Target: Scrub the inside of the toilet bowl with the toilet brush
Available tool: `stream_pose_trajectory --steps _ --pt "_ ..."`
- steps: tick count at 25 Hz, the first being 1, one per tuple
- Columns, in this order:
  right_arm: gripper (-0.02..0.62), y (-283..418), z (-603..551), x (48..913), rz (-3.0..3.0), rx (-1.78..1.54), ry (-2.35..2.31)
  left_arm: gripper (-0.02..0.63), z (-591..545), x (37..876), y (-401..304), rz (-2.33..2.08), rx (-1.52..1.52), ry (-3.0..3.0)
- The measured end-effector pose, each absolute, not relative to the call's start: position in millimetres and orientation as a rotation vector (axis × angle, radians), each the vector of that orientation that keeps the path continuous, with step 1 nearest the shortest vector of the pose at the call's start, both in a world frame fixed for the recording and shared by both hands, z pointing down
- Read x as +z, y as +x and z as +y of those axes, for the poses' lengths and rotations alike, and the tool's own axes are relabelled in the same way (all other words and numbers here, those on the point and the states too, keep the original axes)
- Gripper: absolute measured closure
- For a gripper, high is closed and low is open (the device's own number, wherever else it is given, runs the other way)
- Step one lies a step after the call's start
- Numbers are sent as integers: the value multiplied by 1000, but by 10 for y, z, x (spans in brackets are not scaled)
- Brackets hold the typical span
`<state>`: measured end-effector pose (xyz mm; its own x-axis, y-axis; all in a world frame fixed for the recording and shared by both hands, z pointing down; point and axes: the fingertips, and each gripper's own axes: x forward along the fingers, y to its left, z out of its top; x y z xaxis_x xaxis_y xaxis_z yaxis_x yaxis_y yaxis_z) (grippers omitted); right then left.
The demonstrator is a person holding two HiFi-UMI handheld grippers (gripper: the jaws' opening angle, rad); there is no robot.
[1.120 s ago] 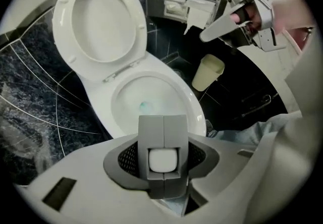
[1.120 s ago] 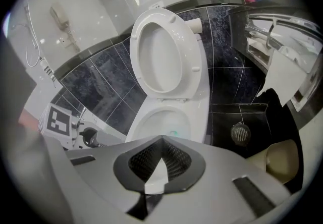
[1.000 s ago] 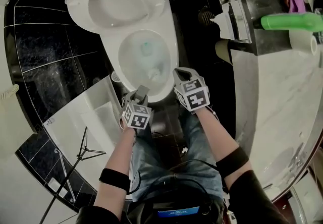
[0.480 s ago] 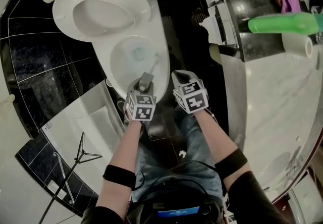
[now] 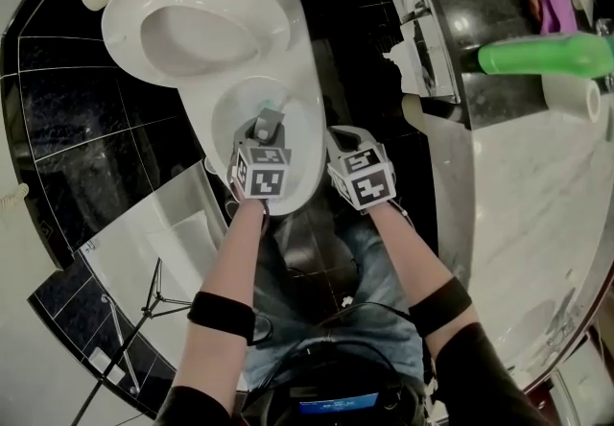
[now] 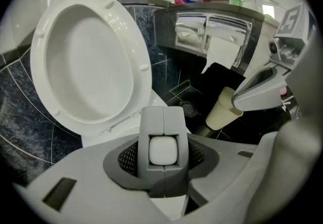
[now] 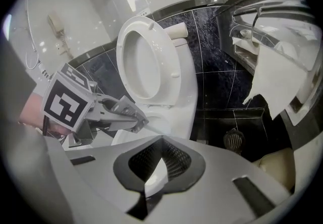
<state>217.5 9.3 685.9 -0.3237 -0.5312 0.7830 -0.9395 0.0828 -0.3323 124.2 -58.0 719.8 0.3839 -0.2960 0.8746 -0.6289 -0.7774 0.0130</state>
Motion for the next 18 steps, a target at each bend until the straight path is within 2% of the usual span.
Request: stream_pose_trajectory --steps 11,18 --pt "589 1782 -176 6831 -1912 1113 1441 428 -1287 7032 1136 -866 1273 2402" --pt "589 1409 -227 6863 -1913 1109 1412 428 -1485 7022 669 -923 1282 2414"
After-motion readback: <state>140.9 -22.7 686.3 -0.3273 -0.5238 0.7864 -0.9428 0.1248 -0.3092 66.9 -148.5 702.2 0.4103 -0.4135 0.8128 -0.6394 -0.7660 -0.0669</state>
